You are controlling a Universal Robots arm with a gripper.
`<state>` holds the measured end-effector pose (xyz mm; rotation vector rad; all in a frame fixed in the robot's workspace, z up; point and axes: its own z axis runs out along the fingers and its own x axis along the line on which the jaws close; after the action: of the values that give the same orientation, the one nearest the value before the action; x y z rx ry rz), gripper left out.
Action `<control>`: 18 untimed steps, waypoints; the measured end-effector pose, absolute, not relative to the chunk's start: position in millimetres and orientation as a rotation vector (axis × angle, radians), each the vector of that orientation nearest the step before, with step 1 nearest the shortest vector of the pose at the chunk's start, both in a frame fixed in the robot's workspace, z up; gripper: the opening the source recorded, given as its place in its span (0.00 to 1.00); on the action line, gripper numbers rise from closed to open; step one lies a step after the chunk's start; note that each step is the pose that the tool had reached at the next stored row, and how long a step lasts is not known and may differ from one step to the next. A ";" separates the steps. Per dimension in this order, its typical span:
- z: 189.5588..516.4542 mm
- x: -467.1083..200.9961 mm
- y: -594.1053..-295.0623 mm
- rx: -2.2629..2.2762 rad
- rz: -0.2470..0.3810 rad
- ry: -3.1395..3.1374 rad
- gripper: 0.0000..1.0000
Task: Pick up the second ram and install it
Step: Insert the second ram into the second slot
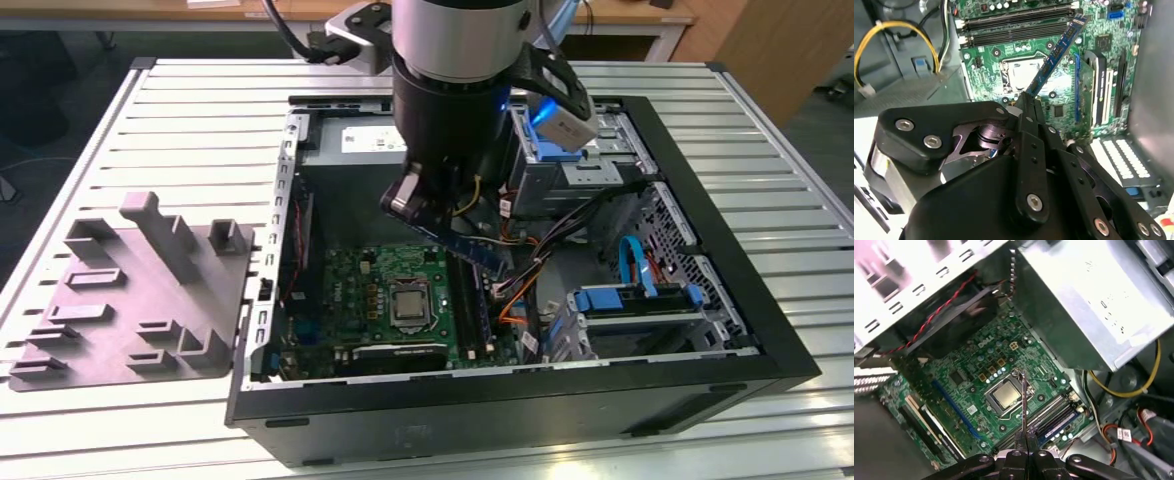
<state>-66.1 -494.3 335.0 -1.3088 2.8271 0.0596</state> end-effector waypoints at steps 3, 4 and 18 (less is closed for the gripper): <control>334.9 -66.1 -494.3 -1.232 0.058 2.861 0.11; 334.9 -66.1 -494.3 -1.206 0.058 2.871 0.11; 334.2 -66.0 -494.3 -0.831 0.052 2.997 0.11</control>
<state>-66.0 -494.3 334.2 -0.8305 2.9965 0.0523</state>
